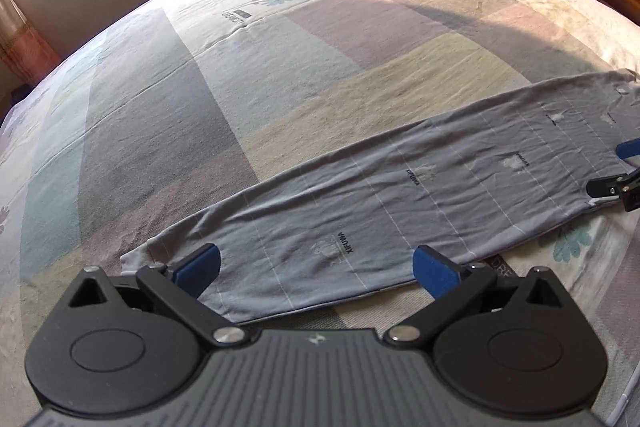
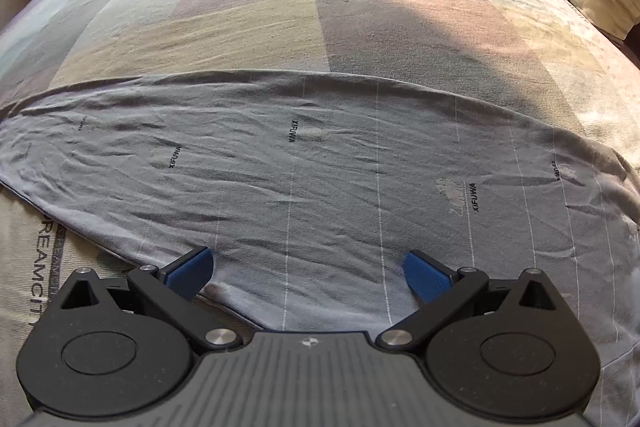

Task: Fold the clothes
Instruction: 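Pull the right gripper back from the sweatpants while the left gripper hovers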

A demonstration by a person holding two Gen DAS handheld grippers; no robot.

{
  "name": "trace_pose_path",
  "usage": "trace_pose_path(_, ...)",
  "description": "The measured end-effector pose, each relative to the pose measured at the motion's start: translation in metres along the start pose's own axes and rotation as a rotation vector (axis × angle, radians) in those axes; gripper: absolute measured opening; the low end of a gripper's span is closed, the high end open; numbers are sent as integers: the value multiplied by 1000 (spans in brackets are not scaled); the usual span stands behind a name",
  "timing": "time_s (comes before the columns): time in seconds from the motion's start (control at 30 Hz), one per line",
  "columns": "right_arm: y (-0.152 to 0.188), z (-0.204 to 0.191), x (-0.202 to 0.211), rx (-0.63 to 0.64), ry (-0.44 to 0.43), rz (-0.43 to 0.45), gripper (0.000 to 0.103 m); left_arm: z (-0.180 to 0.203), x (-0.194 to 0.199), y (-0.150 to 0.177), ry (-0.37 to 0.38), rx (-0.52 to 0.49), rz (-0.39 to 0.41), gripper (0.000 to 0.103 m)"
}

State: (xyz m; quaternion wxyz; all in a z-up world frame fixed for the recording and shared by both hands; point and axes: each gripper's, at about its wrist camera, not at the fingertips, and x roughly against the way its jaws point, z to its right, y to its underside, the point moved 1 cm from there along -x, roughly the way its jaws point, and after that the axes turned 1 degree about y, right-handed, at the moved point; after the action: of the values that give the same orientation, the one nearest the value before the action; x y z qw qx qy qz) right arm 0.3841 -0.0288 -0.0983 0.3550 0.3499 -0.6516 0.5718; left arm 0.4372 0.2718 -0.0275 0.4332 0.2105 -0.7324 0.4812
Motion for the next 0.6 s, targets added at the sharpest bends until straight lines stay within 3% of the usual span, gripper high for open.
trace_pose_path(0.03,-1,5,6,-11,-30,16,103,10,2,-2,13,10,-7,102)
trace_pose_path(0.17,-6,39,28,31,1,65,103,62,5,-12,65,16,-21,102)
trace_pose_path(0.33,-17,123,36,8,23,116,103,129,3,-32,119,40,-7,102)
trace_pose_path(0.47,-31,186,26,-21,26,124,103,172,-3,-47,147,118,-18,102)
trace_pose_path(0.6,-46,205,15,-2,-100,126,103,206,-12,-54,151,177,-37,102)
